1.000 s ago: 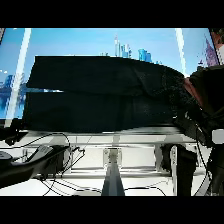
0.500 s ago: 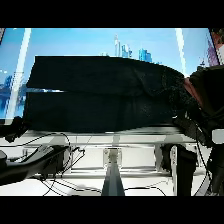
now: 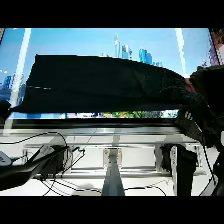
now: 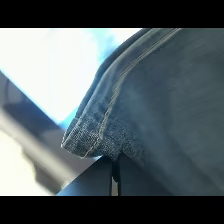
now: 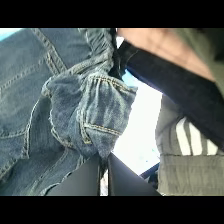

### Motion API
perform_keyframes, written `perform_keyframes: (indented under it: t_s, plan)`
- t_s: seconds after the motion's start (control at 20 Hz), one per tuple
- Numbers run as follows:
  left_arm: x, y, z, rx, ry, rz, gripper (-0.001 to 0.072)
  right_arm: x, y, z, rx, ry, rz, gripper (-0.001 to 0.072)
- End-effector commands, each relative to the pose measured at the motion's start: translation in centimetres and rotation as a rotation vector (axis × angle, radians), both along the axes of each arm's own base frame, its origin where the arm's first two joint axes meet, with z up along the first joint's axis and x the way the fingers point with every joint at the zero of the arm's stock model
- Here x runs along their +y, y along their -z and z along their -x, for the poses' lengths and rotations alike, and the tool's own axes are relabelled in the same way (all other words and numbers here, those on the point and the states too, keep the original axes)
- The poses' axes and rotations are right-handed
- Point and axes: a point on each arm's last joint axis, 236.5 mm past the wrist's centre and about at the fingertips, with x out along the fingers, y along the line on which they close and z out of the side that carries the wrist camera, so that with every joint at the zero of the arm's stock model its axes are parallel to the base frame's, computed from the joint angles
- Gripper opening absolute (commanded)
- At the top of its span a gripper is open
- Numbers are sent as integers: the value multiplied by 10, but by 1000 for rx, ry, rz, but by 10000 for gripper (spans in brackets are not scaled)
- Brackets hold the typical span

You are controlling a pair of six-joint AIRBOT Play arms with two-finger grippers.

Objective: Fold the clothes and pants, and hang the long-sleeved shirts on hangers.

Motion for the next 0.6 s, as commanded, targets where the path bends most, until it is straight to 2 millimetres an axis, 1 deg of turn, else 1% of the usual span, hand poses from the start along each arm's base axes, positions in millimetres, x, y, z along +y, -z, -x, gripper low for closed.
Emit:
perform_keyframes:
  t_s: [0.0, 0.1, 0.15, 0.25, 0.3, 0.35, 0.4, 0.45, 0.55]
  plan:
    - [-9, -51, -46, -201, 13, 18, 20, -6, -19, 13, 32, 6, 47, 27]
    - [-13, -63, -61, -240, 33, 3, 19, -14, -32, 25, 61, 17, 101, 27]
    - [-9, -67, -68, -259, 30, -31, 19, -17, -39, 25, 49, 25, 121, 26]
    - [3, -82, -90, -316, 20, -121, 17, -18, -46, 16, -2, 40, 112, 26]
    - [3, -89, -104, -344, 30, -160, 16, -20, -45, 9, -16, 55, 94, 26]
    - [1, -93, -120, -365, 44, -179, 16, -22, -40, 0, -22, 64, 74, 26]
    - [-5, -92, -138, -376, 56, -171, 16, -26, -33, -13, -32, 85, 41, 26]
    - [-12, -87, -156, -380, 63, -150, 16, -28, -27, -29, -47, 96, 7, 26]
    - [-28, -72, -194, -378, 83, -99, 16, -34, -15, -67, -83, 101, -53, 27]
